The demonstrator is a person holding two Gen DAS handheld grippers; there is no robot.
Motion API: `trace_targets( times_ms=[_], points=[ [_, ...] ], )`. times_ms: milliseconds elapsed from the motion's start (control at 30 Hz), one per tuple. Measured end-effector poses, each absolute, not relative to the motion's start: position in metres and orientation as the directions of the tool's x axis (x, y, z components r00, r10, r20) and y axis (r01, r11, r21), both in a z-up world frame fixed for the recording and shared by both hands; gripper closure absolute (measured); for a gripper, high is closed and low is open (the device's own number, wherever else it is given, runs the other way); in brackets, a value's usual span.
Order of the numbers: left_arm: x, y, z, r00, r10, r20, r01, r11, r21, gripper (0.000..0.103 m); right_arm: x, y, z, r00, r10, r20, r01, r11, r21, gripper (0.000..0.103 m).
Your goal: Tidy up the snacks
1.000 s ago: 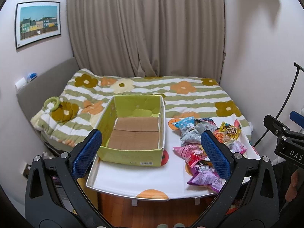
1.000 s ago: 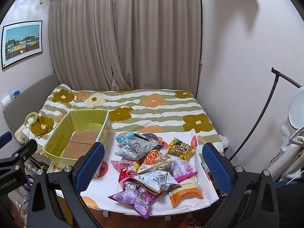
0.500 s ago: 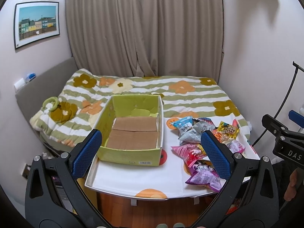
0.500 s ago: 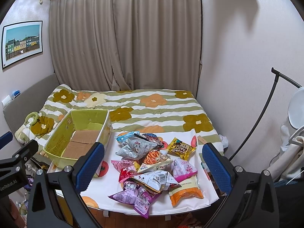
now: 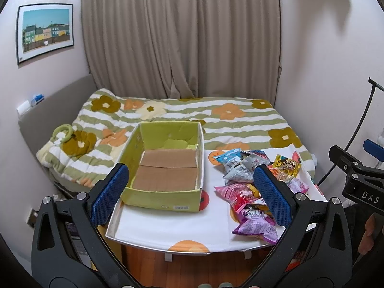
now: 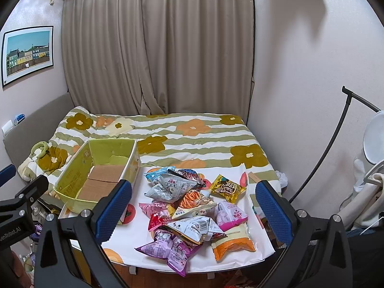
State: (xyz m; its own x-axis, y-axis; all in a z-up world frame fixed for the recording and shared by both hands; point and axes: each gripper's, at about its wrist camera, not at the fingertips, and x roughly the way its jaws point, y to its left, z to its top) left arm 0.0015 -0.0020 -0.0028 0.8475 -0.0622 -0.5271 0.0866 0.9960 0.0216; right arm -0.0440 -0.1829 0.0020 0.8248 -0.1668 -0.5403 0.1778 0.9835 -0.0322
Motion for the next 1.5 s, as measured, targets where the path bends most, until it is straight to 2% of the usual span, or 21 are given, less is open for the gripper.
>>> trace_targets(
  times_ms=[400, 567, 733, 933, 1067, 1300, 1500],
  points=[
    [0.007, -0.004, -0.005, 0.838, -0.095, -0.538, 0.112, 0.994, -0.001, 0.0, -0.045, -0.186, 0.003, 0.827, -0.167, -0.537, 0.178, 0.983, -0.031, 0.0],
    [0.025, -0.015, -0.014, 0.788, -0.162, -0.594, 0.179, 0.983, -0.031, 0.0, -0.044, -0.202, 0.006, 0.821, -0.186, -0.539, 0.186, 0.981, -0.055, 0.0],
    [0.043, -0.039, -0.052, 0.703, -0.234, -0.671, 0.264, 0.963, -0.059, 0.0, -0.044, -0.23, -0.012, 0.781, -0.225, -0.583, 0.227, 0.971, -0.071, 0.0],
    [0.061, -0.075, -0.114, 0.567, -0.284, -0.774, 0.29, 0.947, -0.135, 0.0, -0.046, -0.27, -0.053, 0.729, -0.198, -0.655, 0.225, 0.973, -0.044, 0.0],
    [0.069, -0.1, -0.16, 0.502, -0.256, -0.826, 0.265, 0.955, -0.135, 0.0, -0.037, -0.299, -0.095, 0.682, -0.152, -0.715, 0.195, 0.981, -0.023, 0.0],
    [0.08, -0.124, -0.23, 0.437, -0.232, -0.869, 0.185, 0.969, -0.166, 0.0, -0.013, -0.328, -0.185, 0.574, -0.056, -0.817, 0.107, 0.994, 0.007, 0.0],
    [0.091, -0.135, -0.269, 0.402, -0.218, -0.889, 0.15, 0.974, -0.171, 0.0, 0.006, -0.328, -0.233, 0.53, -0.008, -0.848, 0.033, 0.999, 0.011, 0.0]
  ],
)
